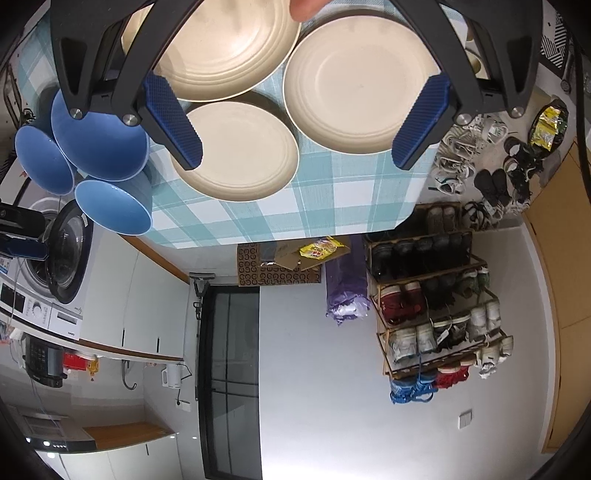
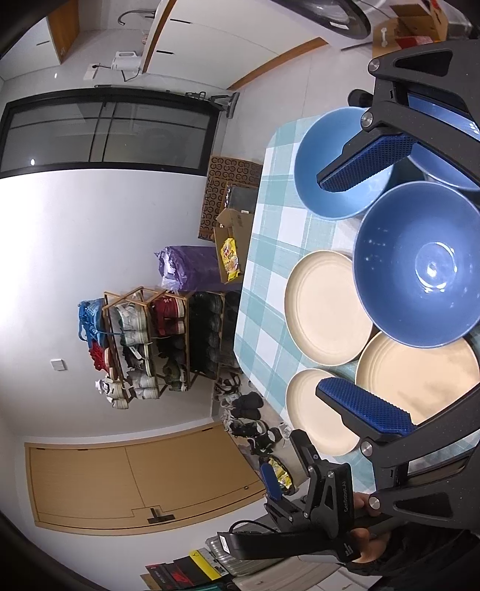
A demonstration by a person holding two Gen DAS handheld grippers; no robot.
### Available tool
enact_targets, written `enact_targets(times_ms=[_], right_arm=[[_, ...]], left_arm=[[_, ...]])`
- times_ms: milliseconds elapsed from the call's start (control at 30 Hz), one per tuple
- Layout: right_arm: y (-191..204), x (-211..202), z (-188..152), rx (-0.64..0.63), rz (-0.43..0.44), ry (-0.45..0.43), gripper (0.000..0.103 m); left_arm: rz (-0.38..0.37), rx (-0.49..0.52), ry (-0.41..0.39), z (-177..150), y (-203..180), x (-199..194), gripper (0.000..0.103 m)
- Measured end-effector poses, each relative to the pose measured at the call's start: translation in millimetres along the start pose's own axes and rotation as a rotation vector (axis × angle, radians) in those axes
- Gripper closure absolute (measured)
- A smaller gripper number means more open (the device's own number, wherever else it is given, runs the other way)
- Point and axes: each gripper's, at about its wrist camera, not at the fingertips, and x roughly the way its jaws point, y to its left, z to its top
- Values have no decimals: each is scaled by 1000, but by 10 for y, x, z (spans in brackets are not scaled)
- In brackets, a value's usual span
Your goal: Organize plates and bowls
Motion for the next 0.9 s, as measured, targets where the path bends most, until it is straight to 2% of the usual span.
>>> enact_targets(times_ms=[500, 900], right_arm=[[-132, 512, 245, 8, 22, 98, 0], [-229, 869, 414, 23, 19, 154, 0]], left_arm=[[54, 21, 25, 110, 110, 352, 0], [21, 17, 98, 212, 119, 665, 0]])
